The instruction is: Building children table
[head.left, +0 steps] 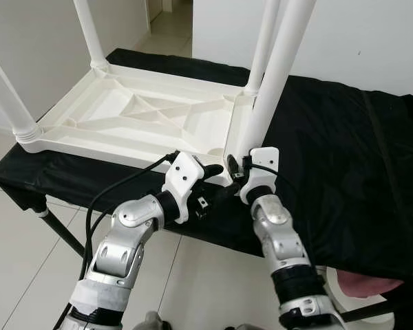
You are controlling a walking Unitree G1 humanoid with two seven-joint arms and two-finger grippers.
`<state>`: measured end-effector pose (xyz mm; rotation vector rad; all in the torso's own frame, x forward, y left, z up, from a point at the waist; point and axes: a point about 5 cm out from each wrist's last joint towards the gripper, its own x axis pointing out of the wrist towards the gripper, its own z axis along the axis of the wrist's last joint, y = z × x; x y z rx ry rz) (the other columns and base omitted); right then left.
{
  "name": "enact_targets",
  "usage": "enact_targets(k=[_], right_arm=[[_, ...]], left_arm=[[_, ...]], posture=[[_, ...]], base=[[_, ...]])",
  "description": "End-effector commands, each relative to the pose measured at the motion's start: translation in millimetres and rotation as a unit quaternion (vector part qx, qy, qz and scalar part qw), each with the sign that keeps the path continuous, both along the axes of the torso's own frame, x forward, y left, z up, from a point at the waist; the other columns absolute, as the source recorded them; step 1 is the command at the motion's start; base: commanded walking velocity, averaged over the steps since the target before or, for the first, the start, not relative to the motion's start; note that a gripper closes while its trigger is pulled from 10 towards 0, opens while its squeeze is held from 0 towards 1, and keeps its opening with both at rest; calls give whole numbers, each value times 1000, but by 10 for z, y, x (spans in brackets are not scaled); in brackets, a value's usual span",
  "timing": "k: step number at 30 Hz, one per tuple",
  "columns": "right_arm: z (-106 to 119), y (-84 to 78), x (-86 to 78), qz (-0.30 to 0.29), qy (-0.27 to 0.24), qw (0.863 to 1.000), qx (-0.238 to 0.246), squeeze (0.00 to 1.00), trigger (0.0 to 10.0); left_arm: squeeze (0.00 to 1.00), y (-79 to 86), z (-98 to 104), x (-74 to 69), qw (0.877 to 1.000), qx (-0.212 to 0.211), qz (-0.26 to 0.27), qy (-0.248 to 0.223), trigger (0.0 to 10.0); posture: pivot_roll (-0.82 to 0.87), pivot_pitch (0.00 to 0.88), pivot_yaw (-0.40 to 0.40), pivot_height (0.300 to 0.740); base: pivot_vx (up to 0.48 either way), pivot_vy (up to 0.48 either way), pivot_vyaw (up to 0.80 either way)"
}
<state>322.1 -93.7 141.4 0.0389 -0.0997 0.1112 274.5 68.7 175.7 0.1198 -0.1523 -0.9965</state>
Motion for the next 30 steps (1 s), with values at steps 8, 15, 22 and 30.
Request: enact_targets(k=[8, 15, 22, 30], right_arm=[[54, -23, -60, -10, -3, 1000, 26, 1000, 10000], [117, -177, -46, 67, -11, 998, 7, 267, 10000], [51, -432, 32, 236, 7, 967, -98, 0, 10000], [27, -447, 191, 316, 28, 937, -145, 0, 10000]], left_arm=[[0, 16, -3, 28, 999, -12, 42, 2, 10000], [0, 28, -8, 6, 999, -11, 42, 2, 10000], [0, 13, 1, 9, 999, -9, 34, 1, 10000], [0, 8, 15, 17, 1000, -8, 27, -1, 10000]], posture=[[-93, 47, -8, 740], [-90, 48, -12, 740], [-93, 42, -4, 740], [-82, 31, 8, 740]], base=[[0, 0, 0], [0, 0, 0], [0, 0, 0], [0, 0, 0]])
